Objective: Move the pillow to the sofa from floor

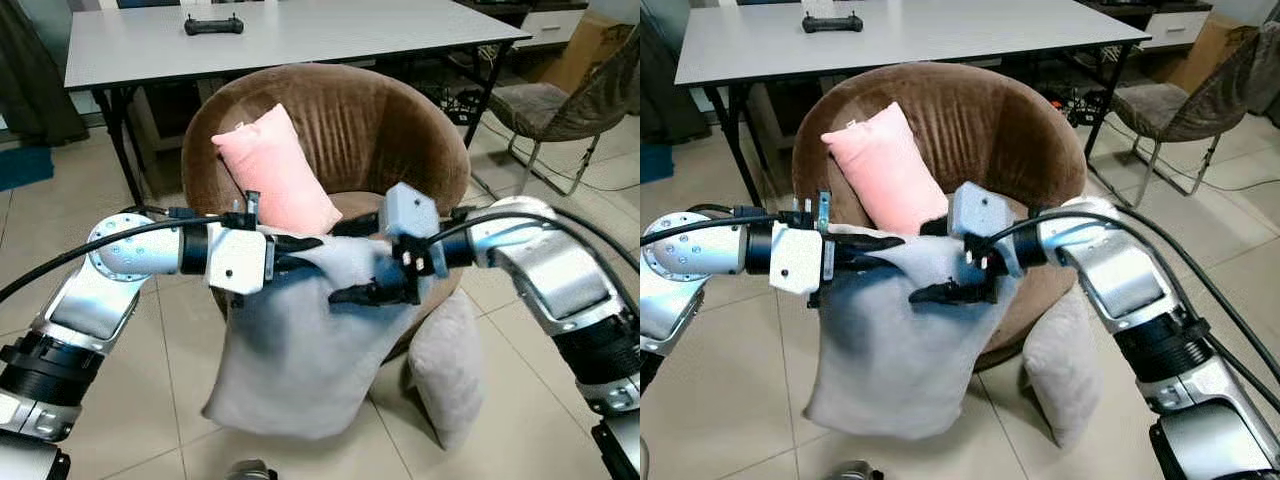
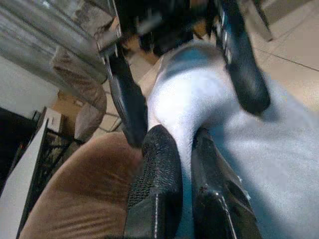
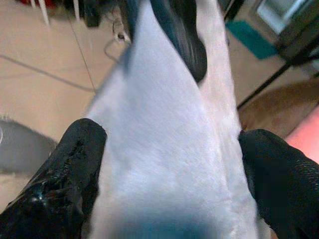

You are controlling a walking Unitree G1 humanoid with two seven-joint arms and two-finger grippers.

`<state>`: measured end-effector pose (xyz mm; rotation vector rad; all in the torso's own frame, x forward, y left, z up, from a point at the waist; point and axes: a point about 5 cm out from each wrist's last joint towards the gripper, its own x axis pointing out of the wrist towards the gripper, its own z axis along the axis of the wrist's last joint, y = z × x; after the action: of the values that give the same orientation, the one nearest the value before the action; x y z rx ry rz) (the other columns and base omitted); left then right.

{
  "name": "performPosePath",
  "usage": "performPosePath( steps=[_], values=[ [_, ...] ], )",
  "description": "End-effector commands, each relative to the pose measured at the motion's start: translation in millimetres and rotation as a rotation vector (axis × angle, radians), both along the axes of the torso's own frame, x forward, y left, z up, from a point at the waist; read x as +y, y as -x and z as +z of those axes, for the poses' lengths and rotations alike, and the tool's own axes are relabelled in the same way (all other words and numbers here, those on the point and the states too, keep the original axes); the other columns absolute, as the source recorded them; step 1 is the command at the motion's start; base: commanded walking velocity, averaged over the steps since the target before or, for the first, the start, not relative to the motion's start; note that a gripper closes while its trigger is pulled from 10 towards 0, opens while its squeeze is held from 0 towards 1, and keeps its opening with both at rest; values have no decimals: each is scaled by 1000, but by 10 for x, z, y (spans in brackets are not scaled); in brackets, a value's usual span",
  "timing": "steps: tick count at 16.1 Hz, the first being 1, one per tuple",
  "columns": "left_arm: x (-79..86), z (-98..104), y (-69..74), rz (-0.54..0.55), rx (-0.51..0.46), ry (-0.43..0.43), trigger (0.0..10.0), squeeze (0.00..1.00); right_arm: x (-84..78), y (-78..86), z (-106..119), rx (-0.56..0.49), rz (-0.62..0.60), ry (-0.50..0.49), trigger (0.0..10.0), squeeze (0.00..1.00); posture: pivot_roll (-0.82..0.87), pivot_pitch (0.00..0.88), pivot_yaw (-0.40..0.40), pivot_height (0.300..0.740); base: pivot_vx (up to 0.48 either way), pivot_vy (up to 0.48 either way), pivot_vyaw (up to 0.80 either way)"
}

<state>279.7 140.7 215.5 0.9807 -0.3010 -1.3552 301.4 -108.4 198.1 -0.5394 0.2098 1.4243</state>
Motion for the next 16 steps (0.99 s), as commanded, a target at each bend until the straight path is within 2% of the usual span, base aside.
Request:
performPosePath(
  steps=[1,4,5,9,16],
  values=[
    [-82,166,35,-57,-71,23,10000,0,-50,-22,-38,13,-26,49,10000,0,56,0,-43,740,0,0,0],
    [-101,235,27,-62,-102,33,10000,0,-74,1,-113,50,-24,75,10000,0,55,0,-42,740,0,0,0],
    [-114,258,23,-63,-111,40,10000,0,-71,5,-131,59,-24,75,0,0,55,0,-42,740,0,0,0],
    [-134,281,31,-58,-104,75,10000,0,-46,38,-155,79,-14,53,0,0,53,0,-39,740,0,0,0],
    [-116,271,-5,-37,-106,75,10000,0,-27,56,-153,68,-8,25,0,0,55,0,-36,740,0,0,0]
  ],
)
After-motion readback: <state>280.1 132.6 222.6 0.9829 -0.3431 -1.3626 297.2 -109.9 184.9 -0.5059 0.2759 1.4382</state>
